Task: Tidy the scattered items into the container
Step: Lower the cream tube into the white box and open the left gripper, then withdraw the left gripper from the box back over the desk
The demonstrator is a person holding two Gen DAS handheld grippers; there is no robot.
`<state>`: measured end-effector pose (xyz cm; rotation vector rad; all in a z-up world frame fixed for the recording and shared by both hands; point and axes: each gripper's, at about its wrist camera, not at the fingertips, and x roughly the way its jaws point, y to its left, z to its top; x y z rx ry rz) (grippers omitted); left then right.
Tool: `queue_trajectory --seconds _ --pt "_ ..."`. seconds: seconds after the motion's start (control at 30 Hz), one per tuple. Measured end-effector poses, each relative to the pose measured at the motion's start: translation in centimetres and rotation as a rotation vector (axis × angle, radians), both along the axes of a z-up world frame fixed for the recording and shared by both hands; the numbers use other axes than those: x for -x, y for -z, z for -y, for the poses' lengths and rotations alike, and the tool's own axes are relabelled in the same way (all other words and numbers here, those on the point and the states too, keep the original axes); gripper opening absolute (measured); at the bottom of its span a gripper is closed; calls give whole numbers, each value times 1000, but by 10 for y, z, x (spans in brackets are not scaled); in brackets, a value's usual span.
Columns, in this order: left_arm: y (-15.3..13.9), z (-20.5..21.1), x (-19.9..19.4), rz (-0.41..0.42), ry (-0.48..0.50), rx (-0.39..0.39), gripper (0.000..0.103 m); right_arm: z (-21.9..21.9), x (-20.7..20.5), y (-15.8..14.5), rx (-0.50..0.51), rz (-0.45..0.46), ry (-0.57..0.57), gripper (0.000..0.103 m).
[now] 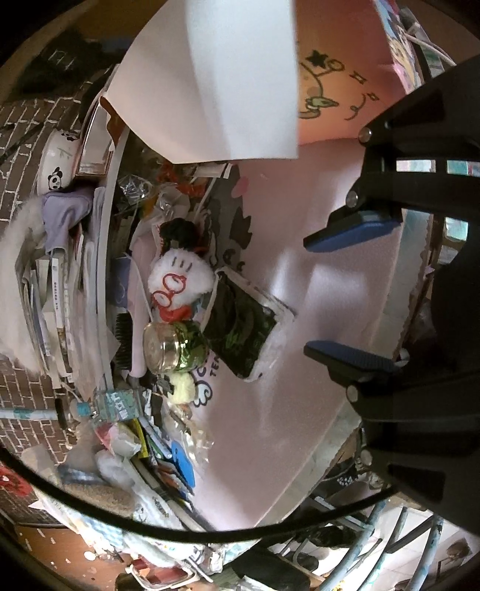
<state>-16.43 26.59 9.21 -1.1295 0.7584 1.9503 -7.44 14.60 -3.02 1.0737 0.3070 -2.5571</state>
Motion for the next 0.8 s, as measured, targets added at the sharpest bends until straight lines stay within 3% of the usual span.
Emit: queue_trajectory --seconds 0.13,0.33,0.57,0.63,0.8 --pt "-35 29 -20 -73 -4 -122 88 -3 -3 2 26 -16 10 47" --pt "-58 77 -32 -148 -99 -260 95 -10 -8 7 89 -49 26 47" --pt "-37 148 -43 -230 -371 -294 95 -9 -11 6 108 -64 41 49" --pt "-25 173 -51 -252 -460 -309 95 -7 -12 3 120 -75 44 54" --pt "7 225 -58 -253 -686 -340 95 1 -10 -1 128 -92 53 59"
